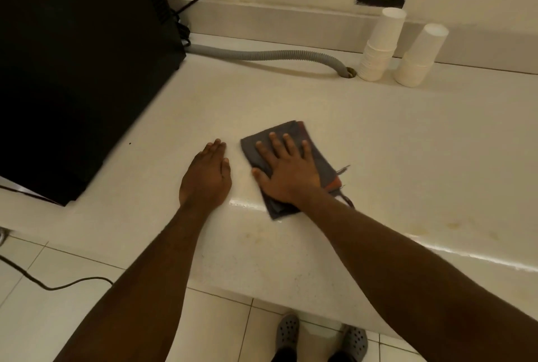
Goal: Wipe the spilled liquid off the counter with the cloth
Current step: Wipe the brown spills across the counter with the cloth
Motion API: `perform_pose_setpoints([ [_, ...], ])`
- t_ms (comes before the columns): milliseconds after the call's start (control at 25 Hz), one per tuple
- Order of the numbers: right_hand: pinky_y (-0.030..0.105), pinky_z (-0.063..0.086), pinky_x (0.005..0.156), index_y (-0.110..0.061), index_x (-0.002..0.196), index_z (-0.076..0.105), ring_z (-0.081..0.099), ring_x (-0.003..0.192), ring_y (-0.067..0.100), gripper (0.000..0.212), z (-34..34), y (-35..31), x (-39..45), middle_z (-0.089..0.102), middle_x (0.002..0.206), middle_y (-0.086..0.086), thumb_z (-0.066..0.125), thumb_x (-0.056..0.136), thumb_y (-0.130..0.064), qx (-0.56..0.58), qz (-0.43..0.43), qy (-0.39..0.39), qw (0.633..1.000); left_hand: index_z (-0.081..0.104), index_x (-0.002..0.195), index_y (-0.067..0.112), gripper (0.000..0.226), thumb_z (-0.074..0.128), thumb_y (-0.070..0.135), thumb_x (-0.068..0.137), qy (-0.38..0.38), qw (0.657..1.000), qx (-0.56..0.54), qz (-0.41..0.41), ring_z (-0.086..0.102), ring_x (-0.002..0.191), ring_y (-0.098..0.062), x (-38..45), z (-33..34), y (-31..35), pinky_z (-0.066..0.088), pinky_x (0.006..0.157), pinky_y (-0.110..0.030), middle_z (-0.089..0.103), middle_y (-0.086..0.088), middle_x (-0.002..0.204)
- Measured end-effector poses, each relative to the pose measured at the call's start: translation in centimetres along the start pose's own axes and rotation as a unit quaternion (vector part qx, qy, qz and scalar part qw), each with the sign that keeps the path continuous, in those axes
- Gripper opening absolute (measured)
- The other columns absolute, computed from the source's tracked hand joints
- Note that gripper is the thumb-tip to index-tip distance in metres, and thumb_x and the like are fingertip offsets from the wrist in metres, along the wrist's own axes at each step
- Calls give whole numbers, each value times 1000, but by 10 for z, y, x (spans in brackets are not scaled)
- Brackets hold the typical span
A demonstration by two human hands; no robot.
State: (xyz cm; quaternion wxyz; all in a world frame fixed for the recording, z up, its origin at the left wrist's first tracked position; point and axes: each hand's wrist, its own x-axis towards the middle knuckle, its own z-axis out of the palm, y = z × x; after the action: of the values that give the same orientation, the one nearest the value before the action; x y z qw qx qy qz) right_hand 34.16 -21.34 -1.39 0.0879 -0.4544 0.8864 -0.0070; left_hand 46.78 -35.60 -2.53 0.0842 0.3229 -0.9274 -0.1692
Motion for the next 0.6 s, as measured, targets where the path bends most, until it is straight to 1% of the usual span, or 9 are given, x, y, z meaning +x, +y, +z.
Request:
perform_pose_setpoints([
  [120, 53, -7, 118, -39, 152, 1, -8, 150, 22, 65, 8, -3, -53, -5, 164, -4, 13, 93, -65, -14, -142, -1, 990, 27, 149, 13, 49, 28, 23, 101, -7, 1000, 1, 8, 20, 147, -15, -2, -2, -2, 14, 121, -31, 26, -2, 158],
  [160, 51, -7, 119, -40, 151, 2, -8, 149, 19, 62, 9, 10, -70, -4, 163, -7, 13, 94, -63, -13, -176, 0, 984, 28, 149, 12, 49, 28, 22, 101, -5, 1000, -2, 13, 21, 147, -15, -3, -3, -3, 13, 121, -30, 27, -3, 158],
  [200, 49, -6, 119, -42, 151, 2, -7, 149, 17, 61, 10, 28, -81, -3, 163, -9, 14, 95, -61, -17, -188, 3, 982, 28, 149, 12, 49, 29, 21, 101, -4, 1000, -6, 15, 21, 147, -15, -4, -3, -3, 13, 121, -29, 27, -2, 158],
  [240, 48, -5, 119, -42, 151, 2, -5, 150, 16, 60, 10, 46, -84, -2, 163, -9, 12, 95, -60, -23, -174, 8, 985, 28, 149, 13, 49, 28, 20, 101, -2, 1000, -10, 15, 20, 147, -14, -4, -2, -3, 12, 120, -28, 27, -2, 158],
  [320, 48, -5, 119, -41, 151, 1, -2, 150, 19, 61, 7, 70, -71, 0, 164, -7, 7, 93, -60, -23, -85, 12, 996, 28, 149, 14, 49, 28, 20, 100, 2, 1000, -14, 13, 20, 147, -13, -2, -1, -4, 11, 119, -26, 26, 0, 158],
  [400, 51, -5, 119, -39, 152, 0, -4, 150, 22, 64, 4, 62, -48, -2, 164, -3, 6, 92, -61, -8, 2, 15, 1000, 30, 149, 15, 49, 29, 17, 100, 12, 999, -27, 12, 22, 146, -13, -2, 0, -4, 12, 119, -26, 28, 1, 157],
  [440, 52, -6, 119, -37, 152, 0, -6, 150, 23, 65, 4, 47, -40, -3, 164, -2, 7, 93, -61, -1, 16, 15, 1000, 32, 148, 15, 49, 31, 15, 99, 17, 999, -41, 11, 23, 146, -13, -2, -1, -4, 14, 119, -26, 30, 1, 157],
  [520, 53, -7, 118, -36, 153, 0, -8, 149, 25, 66, 6, 9, -42, -4, 164, 0, 10, 93, -62, 0, -7, 6, 1000, 35, 146, 15, 48, 33, 12, 98, 26, 997, -65, 13, 27, 145, -14, 0, -2, -6, 18, 118, -27, 35, 0, 154],
  [600, 53, -8, 118, -35, 153, 1, -7, 149, 25, 66, 11, -22, -69, -2, 164, 1, 12, 94, -62, -8, -92, -5, 996, 37, 146, 15, 48, 35, 12, 98, 31, 997, -64, 23, 29, 144, -17, 1, -1, -11, 20, 118, -30, 37, -2, 153],
])
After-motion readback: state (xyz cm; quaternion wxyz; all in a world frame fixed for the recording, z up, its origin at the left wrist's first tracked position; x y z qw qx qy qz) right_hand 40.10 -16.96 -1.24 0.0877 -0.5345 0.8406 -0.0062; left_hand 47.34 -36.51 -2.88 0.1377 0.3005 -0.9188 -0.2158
